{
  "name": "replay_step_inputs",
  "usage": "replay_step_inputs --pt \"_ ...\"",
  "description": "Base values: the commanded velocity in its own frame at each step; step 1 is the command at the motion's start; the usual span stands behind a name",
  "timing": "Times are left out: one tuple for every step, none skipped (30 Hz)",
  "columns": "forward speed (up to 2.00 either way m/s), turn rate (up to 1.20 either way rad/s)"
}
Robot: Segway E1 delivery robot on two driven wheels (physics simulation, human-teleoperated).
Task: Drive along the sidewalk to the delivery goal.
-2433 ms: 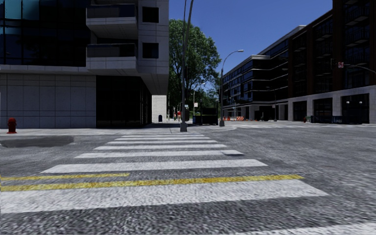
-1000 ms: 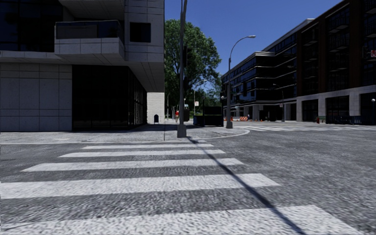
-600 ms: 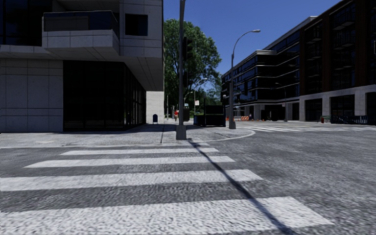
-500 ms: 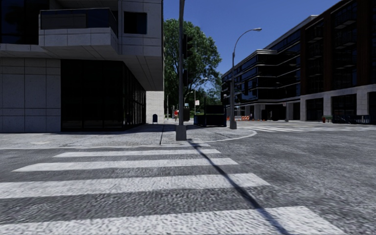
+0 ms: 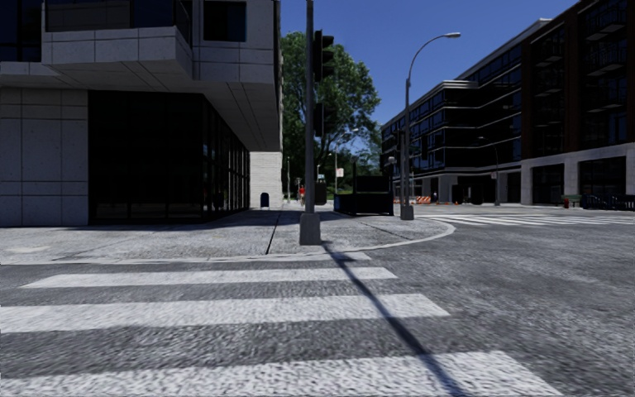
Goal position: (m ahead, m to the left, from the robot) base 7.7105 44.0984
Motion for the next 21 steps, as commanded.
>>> replay_step_inputs --pt "2.00 0.29" --pt "2.00 0.34" --pt "2.00 0.38" --pt "2.00 0.41" --pt "2.00 0.41" --pt "2.00 0.42" --pt "2.00 0.43" --pt "2.00 0.43" --pt "2.00 0.43" --pt "2.00 0.43" --pt "2.00 0.43" --pt "2.00 0.44" --pt "2.00 0.46" --pt "2.00 0.46" --pt "2.00 0.48" --pt "2.00 0.50" --pt "2.00 0.50" --pt "2.00 0.52" --pt "2.00 0.53" --pt "2.00 0.55" --pt "2.00 0.55"
